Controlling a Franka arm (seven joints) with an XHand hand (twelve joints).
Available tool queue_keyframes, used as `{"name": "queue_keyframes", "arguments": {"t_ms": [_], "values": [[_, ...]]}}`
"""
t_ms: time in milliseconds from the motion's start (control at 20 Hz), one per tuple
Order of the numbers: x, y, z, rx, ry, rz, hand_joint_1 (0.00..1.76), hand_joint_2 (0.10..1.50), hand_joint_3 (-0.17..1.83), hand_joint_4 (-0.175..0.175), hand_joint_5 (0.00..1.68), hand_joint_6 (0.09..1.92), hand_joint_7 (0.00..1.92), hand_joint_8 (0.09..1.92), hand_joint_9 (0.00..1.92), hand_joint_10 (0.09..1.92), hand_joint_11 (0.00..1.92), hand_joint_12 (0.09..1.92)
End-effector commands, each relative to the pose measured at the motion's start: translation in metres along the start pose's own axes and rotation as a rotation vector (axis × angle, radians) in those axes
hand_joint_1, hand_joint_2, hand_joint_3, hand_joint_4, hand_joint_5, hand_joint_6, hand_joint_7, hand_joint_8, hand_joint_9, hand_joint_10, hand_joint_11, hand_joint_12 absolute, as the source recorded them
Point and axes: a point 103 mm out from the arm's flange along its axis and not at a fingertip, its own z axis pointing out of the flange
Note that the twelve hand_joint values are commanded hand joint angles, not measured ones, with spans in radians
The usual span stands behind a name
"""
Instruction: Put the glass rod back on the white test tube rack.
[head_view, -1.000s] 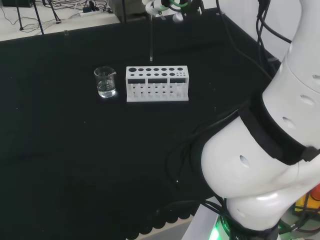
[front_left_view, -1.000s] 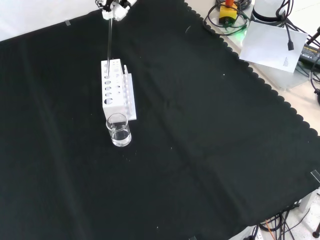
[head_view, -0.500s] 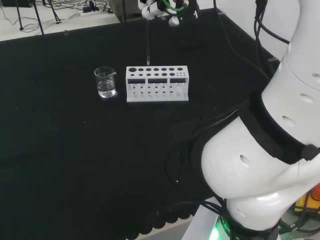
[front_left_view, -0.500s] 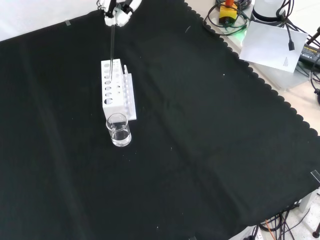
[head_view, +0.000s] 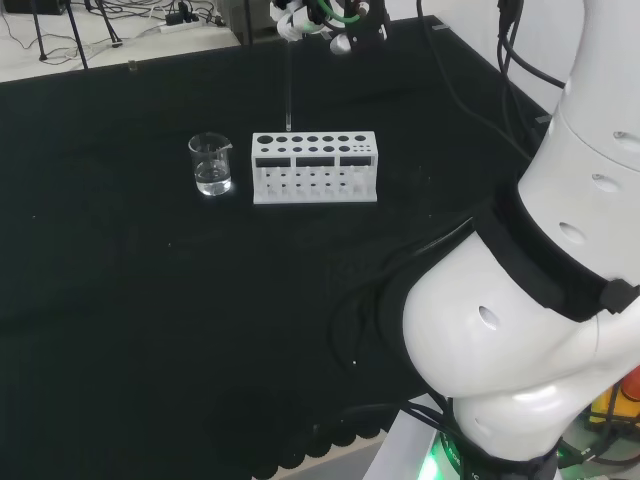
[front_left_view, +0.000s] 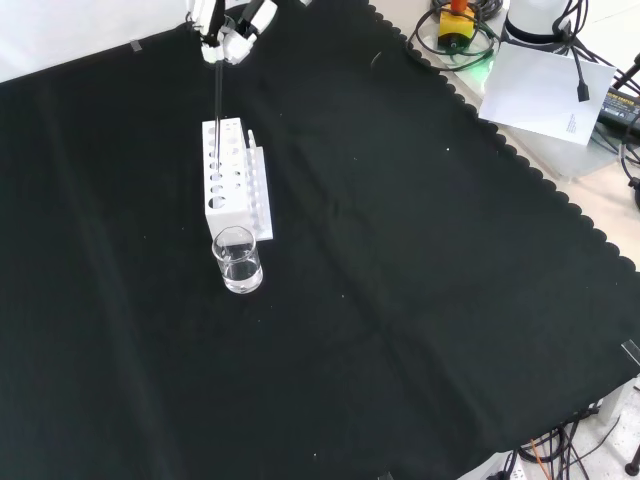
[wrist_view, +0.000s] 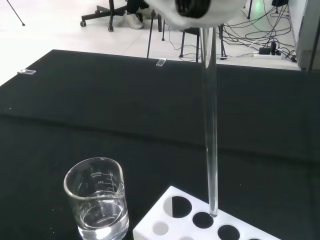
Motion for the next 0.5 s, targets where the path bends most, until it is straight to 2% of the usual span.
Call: {"name": "queue_keyframes", "arguments": {"t_ms": [50, 500], "values": [[-0.0088, 0.0014, 0.0064, 0.012, 0.004, 0.005, 1.3, 1.05, 0.01, -0.175, 1.15, 0.43, 1.15, 1.05, 1.59, 0.95, 1.43, 1.12], [-0.0073, -0.0058, 0.0101, 0.022, -0.016, 0.023, 1.3, 1.05, 0.01, -0.175, 1.14, 0.43, 1.15, 1.05, 1.59, 0.95, 1.43, 1.12]]}}
